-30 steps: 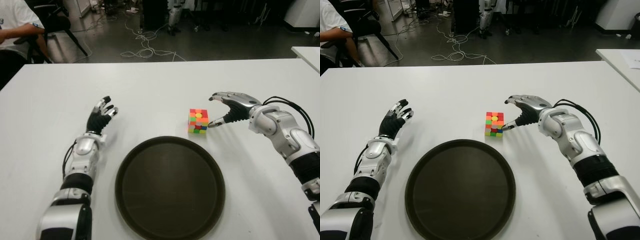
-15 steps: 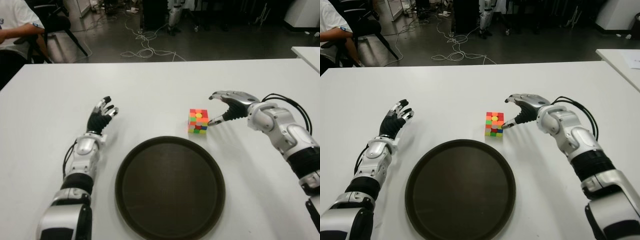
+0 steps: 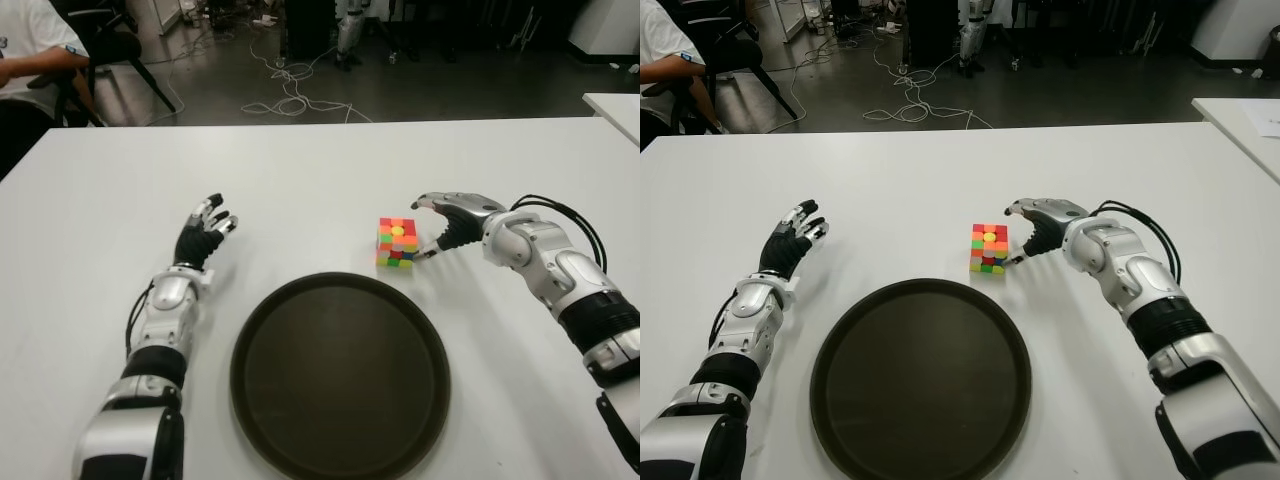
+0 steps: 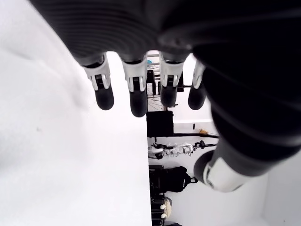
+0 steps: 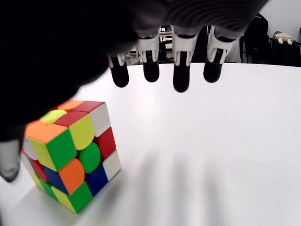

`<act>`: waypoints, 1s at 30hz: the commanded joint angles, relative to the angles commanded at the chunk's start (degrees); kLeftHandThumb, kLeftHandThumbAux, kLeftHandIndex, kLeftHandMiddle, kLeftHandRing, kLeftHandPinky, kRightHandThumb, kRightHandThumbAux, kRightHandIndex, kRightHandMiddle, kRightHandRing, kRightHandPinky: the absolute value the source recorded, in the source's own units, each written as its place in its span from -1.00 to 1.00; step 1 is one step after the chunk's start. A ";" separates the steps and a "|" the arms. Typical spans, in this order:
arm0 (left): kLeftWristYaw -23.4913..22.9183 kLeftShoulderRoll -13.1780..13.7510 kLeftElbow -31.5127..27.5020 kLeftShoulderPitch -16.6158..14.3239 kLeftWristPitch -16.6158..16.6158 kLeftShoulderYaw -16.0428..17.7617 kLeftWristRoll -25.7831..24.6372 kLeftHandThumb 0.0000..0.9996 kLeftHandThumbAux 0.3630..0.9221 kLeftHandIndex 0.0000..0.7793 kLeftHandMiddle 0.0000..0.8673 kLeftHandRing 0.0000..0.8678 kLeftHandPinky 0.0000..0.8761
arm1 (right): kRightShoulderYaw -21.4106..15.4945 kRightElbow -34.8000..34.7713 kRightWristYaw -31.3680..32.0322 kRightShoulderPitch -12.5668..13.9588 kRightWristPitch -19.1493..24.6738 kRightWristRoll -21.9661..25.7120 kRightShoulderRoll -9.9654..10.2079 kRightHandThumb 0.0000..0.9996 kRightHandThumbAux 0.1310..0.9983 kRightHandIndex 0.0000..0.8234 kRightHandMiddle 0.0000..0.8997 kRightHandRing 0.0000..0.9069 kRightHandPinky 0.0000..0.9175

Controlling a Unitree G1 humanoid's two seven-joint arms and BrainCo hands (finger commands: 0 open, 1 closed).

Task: Pick up the Rubik's Cube and put it in the plate

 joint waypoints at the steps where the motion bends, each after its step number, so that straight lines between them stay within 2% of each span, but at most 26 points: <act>1: 0.01 0.02 0.07 -0.02 -0.03 -0.01 0.05 -0.65 0.20 -0.93 -0.83 -0.84 -0.86 | 0.07 0.27 -0.10 -0.10 -0.10 0.00 0.05 -1.00 -0.12 -0.88 -0.81 -0.73 -0.66; 11: -0.22 0.27 1.25 -0.67 -0.12 -0.08 0.15 -0.64 0.20 -0.92 -0.81 -0.82 -0.85 | 0.71 2.97 -0.05 -1.35 -0.65 -0.24 0.70 -1.00 -0.10 -0.87 -0.84 -0.76 -0.64; 30: -0.72 -0.08 2.78 -1.49 -0.15 0.96 -0.59 -0.60 0.20 -0.90 -0.79 -0.80 -0.82 | 1.64 4.96 -1.67 -1.57 -2.49 -0.30 1.07 -1.00 -0.12 -0.84 -0.79 -0.67 -0.52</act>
